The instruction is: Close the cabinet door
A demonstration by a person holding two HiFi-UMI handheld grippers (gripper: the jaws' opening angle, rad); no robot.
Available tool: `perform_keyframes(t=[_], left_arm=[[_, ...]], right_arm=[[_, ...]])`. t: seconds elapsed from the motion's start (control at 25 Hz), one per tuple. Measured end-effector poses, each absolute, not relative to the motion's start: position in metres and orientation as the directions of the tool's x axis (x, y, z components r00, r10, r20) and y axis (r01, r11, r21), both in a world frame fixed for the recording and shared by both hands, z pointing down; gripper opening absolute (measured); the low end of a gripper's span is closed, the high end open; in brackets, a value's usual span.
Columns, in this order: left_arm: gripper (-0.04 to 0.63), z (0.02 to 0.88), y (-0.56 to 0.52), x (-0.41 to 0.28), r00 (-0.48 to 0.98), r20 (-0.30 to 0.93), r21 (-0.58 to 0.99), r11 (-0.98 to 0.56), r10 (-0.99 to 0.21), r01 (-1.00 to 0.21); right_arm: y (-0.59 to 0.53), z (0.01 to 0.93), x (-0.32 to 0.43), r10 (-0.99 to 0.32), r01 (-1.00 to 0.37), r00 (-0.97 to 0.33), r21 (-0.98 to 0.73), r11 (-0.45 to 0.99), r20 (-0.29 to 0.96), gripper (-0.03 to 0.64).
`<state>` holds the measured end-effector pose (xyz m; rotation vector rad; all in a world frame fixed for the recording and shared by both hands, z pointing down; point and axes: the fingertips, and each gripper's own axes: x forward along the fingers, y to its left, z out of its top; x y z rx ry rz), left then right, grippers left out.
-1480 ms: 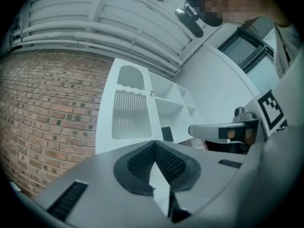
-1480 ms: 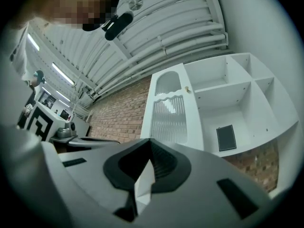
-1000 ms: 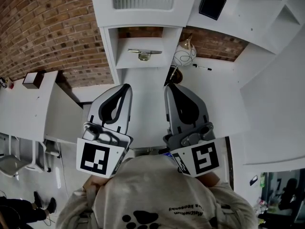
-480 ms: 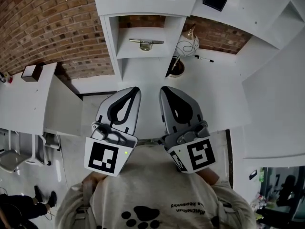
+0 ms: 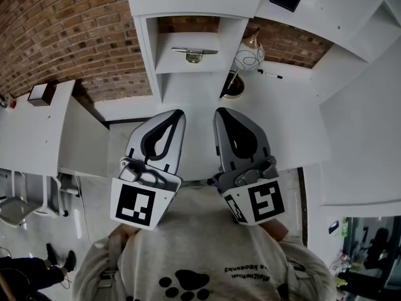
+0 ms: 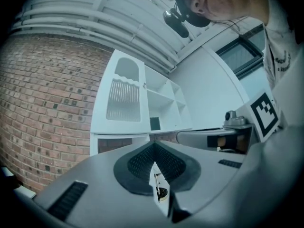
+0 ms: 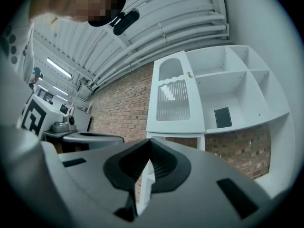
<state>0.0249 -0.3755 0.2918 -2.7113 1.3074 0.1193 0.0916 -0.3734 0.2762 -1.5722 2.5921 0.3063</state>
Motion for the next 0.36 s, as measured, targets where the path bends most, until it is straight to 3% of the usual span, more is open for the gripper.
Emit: perform_keyframes(t=[0.36], left_arm=[[0.007,0.2867,-0.3756,0.0214,0.621,-0.131,-0.093,-0.614,-0.773,-0.784]], right_arm=[[-0.3732,0.2673,0.0877,-0.860,-0.884,-0.467,0.130,0.449,-0.203,0.018]])
